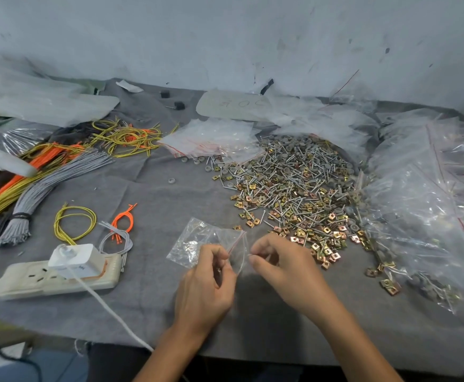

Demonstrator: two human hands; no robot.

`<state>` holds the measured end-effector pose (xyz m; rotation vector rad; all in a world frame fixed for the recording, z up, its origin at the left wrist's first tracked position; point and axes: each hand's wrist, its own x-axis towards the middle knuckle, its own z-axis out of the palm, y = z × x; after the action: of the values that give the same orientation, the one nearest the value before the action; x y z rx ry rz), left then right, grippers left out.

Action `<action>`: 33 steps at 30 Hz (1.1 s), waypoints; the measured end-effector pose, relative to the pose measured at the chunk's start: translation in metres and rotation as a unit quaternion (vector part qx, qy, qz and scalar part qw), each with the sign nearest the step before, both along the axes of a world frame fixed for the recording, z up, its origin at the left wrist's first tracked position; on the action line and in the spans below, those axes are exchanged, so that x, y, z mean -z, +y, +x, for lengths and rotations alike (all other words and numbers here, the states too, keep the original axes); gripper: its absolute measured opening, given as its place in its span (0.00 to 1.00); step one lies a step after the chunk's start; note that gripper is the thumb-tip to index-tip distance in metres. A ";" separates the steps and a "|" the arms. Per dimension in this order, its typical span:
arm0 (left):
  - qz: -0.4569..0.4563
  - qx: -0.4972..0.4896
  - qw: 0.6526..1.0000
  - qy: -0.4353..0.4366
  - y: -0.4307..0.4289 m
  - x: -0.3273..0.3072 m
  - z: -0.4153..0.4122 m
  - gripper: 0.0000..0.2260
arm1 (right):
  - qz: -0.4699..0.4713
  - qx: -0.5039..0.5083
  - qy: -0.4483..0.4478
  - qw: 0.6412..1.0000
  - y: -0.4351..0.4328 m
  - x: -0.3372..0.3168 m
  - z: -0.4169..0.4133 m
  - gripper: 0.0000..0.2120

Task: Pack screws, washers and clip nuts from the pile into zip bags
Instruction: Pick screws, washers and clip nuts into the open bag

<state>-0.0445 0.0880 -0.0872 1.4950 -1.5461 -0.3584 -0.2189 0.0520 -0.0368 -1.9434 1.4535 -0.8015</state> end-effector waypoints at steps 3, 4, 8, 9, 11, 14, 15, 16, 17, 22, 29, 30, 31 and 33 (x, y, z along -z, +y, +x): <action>0.003 0.002 1.000 0.008 0.001 -0.001 0.000 0.05 | -0.001 -0.016 0.007 1.000 0.003 0.002 0.016 0.04; 0.004 0.001 1.000 0.008 0.001 -0.002 0.000 0.06 | -0.007 -0.017 0.023 1.000 0.002 0.004 0.020 0.03; 0.012 -0.001 1.000 0.009 0.002 -0.003 -0.001 0.06 | -0.023 0.017 0.071 0.997 -0.001 0.012 0.031 0.04; 0.014 -0.001 1.000 0.009 0.002 -0.004 -0.001 0.06 | -0.022 0.029 0.074 0.997 -0.002 0.013 0.034 0.04; 0.017 0.000 1.000 0.008 0.003 -0.005 0.000 0.06 | -0.021 0.047 0.079 0.996 -0.003 0.015 0.038 0.04; 0.019 0.001 1.000 0.009 0.003 -0.006 0.000 0.06 | -0.020 0.057 0.093 0.994 -0.004 0.015 0.043 0.05; 0.020 0.000 1.000 0.010 0.004 -0.006 0.000 0.06 | -0.021 0.058 0.100 0.993 -0.004 0.015 0.044 0.06; 0.021 -0.003 1.000 0.012 0.004 -0.005 0.000 0.06 | -0.022 0.057 0.108 0.992 -0.004 0.015 0.045 0.06; 0.024 -0.006 1.000 0.017 0.004 -0.004 0.000 0.06 | -0.025 0.053 0.116 0.992 -0.004 0.014 0.045 0.06; 0.039 -0.003 0.999 0.032 0.004 -0.001 0.001 0.10 | -0.042 0.023 0.167 0.985 -0.002 0.012 0.044 0.09; 0.066 -0.050 0.996 0.033 0.003 -0.008 -0.005 0.10 | -0.032 -0.041 0.180 0.982 -0.008 0.014 0.033 0.12; 0.072 -0.058 0.995 0.031 0.003 -0.008 -0.005 0.11 | -0.033 -0.054 0.177 0.982 -0.009 0.014 0.030 0.11; 0.072 -0.065 0.995 0.027 0.002 -0.006 -0.005 0.14 | -0.036 -0.065 0.171 0.982 -0.011 0.014 0.027 0.11; 0.077 -0.069 0.994 0.034 0.000 -0.005 -0.006 0.16 | -0.044 -0.085 0.148 0.984 -0.013 0.012 0.022 0.11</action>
<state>-0.0503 0.0882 -0.0820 1.6827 -1.3790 -0.4513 -0.1972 0.0388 -0.0491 -2.2972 1.4100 -0.5239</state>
